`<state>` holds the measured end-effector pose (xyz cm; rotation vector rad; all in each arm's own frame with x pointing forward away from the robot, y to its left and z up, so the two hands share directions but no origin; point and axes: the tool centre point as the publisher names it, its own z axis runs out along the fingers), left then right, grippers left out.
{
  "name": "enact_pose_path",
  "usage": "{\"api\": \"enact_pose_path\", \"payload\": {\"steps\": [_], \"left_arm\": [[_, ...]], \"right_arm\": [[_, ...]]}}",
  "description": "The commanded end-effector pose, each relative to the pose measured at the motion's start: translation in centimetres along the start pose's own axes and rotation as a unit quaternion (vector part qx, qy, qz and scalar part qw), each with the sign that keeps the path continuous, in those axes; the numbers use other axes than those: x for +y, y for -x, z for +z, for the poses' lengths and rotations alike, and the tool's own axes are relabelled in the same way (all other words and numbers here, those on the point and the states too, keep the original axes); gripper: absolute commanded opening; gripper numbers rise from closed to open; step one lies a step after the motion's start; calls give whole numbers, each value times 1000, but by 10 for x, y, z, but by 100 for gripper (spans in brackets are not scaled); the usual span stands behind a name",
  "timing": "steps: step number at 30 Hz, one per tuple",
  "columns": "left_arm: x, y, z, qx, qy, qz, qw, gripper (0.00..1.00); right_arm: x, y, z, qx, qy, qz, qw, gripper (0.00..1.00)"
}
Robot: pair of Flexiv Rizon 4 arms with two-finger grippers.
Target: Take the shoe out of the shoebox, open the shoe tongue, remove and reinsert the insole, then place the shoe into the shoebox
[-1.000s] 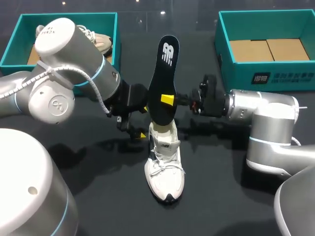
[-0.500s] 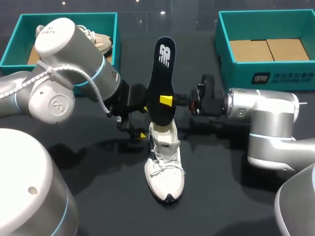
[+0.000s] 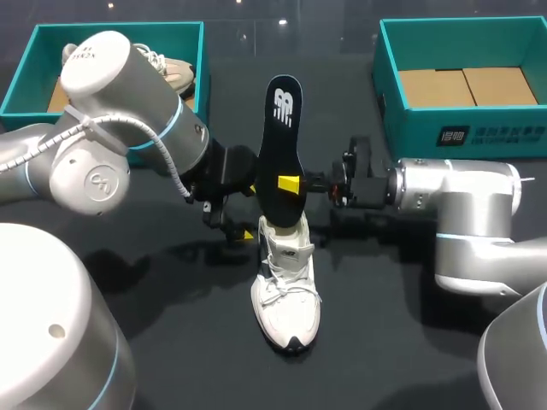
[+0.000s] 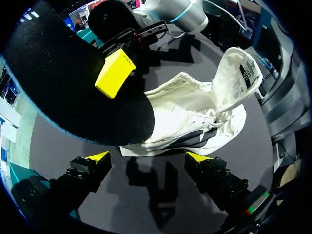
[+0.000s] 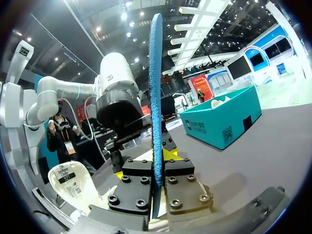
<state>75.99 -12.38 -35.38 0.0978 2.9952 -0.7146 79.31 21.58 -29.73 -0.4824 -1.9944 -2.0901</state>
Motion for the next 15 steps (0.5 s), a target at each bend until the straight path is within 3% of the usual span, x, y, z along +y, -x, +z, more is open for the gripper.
{"api": "enact_pose_path", "payload": {"steps": [1,15], "left_arm": [[0,0,1,0,1,0,1000,100],[0,0,1,0,1,0,1000,100]], "right_arm": [[-3,-3,1,-1,-5,3,1000,0],[-20,-8,-4,4,-13,22,1000,0]]}}
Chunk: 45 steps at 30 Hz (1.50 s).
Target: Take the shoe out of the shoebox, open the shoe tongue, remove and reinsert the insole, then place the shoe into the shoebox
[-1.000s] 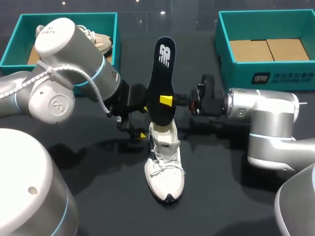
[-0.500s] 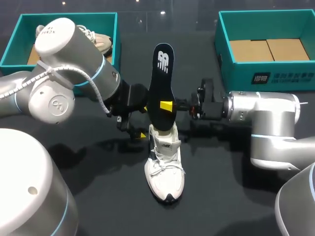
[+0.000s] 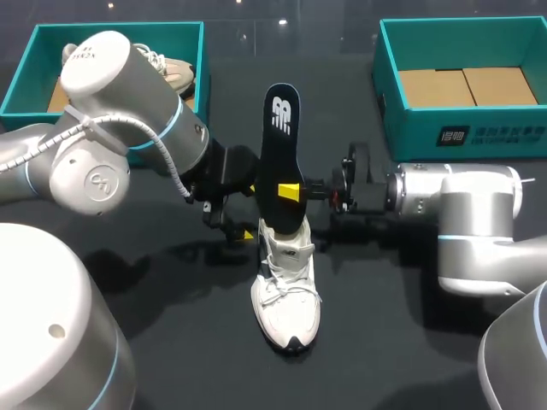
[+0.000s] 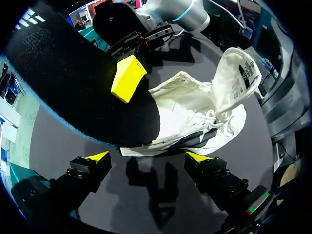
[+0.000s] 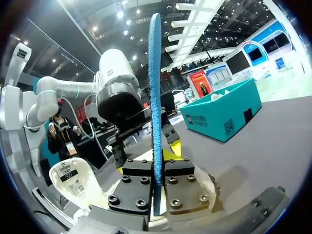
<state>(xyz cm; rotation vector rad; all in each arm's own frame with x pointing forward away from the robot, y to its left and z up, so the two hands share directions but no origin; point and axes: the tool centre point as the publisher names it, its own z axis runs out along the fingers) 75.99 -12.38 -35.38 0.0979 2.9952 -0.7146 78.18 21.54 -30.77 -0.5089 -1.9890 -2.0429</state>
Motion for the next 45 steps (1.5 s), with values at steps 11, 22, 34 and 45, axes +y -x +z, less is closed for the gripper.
{"api": "enact_pose_path", "payload": {"steps": [11,22,34,45], "left_arm": [[0,0,1,0,1,0,1000,100],[0,0,1,0,1,0,1000,100],[0,0,1,0,1,0,1000,100],[0,0,1,0,1,0,1000,100]], "right_arm": [[-25,-2,-3,9,-17,35,999,0],[-45,-8,3,19,-20,62,998,0],[-67,-19,3,2,-38,104,994,0],[-67,-22,6,11,-35,104,994,0]]}}
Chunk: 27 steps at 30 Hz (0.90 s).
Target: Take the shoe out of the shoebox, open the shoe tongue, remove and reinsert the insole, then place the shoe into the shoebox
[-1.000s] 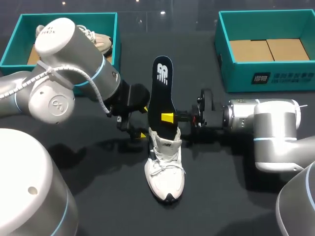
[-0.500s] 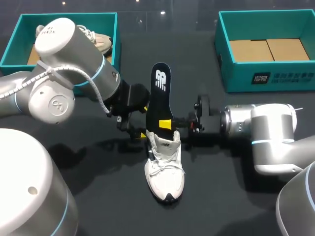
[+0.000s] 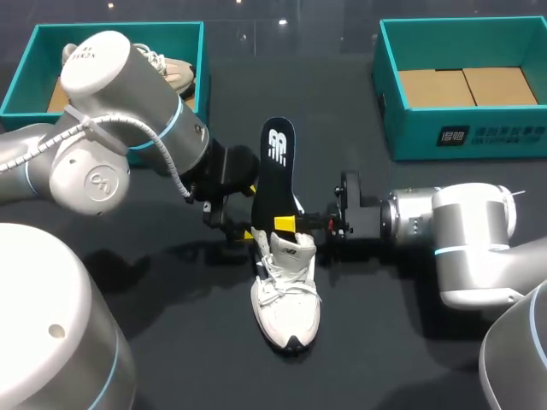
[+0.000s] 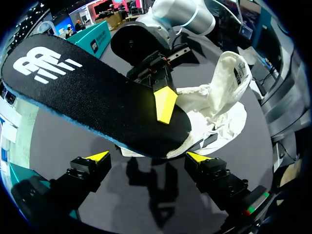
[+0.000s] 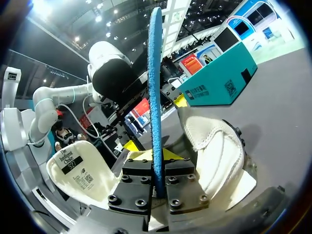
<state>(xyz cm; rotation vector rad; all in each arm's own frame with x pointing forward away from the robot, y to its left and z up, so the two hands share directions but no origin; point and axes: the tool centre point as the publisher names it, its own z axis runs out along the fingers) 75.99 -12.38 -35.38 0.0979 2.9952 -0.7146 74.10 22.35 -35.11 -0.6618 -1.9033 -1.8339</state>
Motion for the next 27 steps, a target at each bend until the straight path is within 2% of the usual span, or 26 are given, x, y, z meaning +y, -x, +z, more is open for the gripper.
{"api": "enact_pose_path", "payload": {"steps": [1,3,5,10,27], "left_arm": [[0,0,1,0,1,0,1000,100],[0,0,1,0,1,0,1000,100],[0,0,1,0,1,0,1000,100],[0,0,1,0,1,0,1000,100],[0,0,1,0,1,0,1000,100]], "right_arm": [[-9,-1,2,7,1,-6,1000,0],[-6,-2,2,8,0,-10,1000,0],[-4,-3,2,11,-2,-15,1000,15],[4,-3,3,10,-11,-25,1000,23],[27,-8,3,4,-44,-53,998,26]]}}
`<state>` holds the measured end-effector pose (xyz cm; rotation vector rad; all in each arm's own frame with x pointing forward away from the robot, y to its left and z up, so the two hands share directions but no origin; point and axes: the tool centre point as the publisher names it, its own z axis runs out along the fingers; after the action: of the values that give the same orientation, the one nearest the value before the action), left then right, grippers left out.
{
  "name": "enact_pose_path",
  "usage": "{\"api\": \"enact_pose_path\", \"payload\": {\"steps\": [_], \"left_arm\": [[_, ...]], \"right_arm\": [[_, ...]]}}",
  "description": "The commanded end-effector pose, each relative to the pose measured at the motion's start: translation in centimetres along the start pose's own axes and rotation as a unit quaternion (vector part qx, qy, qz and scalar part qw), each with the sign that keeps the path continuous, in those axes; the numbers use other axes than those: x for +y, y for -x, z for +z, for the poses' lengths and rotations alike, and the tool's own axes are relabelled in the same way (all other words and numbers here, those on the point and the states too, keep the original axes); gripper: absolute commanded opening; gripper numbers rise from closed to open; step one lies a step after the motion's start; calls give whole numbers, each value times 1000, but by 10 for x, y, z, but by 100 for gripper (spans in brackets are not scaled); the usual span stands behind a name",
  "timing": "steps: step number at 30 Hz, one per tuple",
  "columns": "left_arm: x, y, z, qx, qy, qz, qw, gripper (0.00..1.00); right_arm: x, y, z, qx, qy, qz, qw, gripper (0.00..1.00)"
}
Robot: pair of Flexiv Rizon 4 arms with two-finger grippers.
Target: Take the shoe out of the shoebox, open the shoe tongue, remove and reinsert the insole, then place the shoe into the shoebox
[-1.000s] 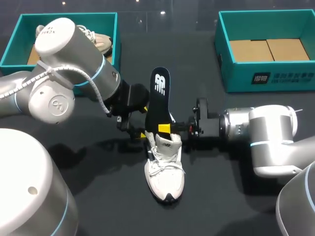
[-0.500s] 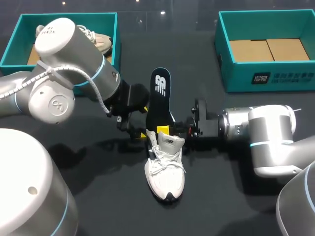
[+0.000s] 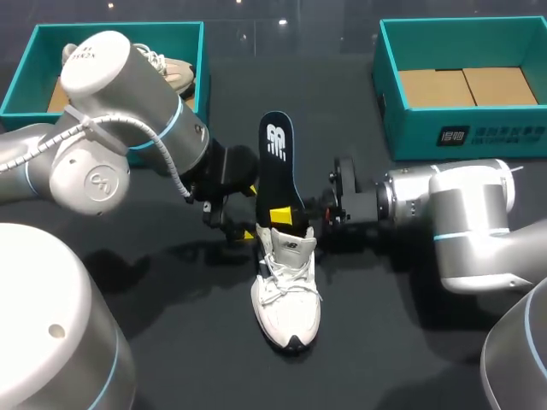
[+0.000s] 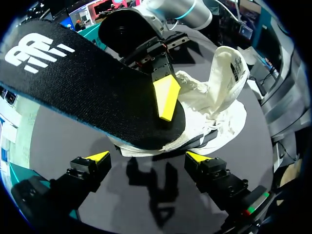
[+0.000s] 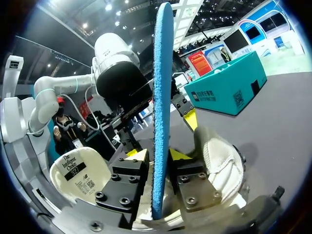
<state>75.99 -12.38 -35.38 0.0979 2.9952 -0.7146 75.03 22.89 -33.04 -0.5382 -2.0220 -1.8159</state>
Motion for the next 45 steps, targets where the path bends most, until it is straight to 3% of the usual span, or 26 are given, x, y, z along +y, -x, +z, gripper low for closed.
{"api": "enact_pose_path", "payload": {"steps": [1,18,20,23,25,45], "left_arm": [[0,0,1,0,1,0,1000,100],[0,0,1,0,1,0,1000,100],[0,0,1,0,1,0,1000,100],[0,0,1,0,1,0,1000,100],[0,0,1,0,1,0,1000,100],[0,0,1,0,1,0,1000,100]], "right_arm": [[6,-2,-2,-1,-8,-2,1000,26],[35,9,-5,-9,-16,-6,1000,25],[37,12,-6,-19,-10,4,1000,19],[38,13,-7,-21,-5,8,1000,0],[37,13,-7,-20,-6,10,1000,0],[-18,9,-6,-10,8,87,996,0]]}}
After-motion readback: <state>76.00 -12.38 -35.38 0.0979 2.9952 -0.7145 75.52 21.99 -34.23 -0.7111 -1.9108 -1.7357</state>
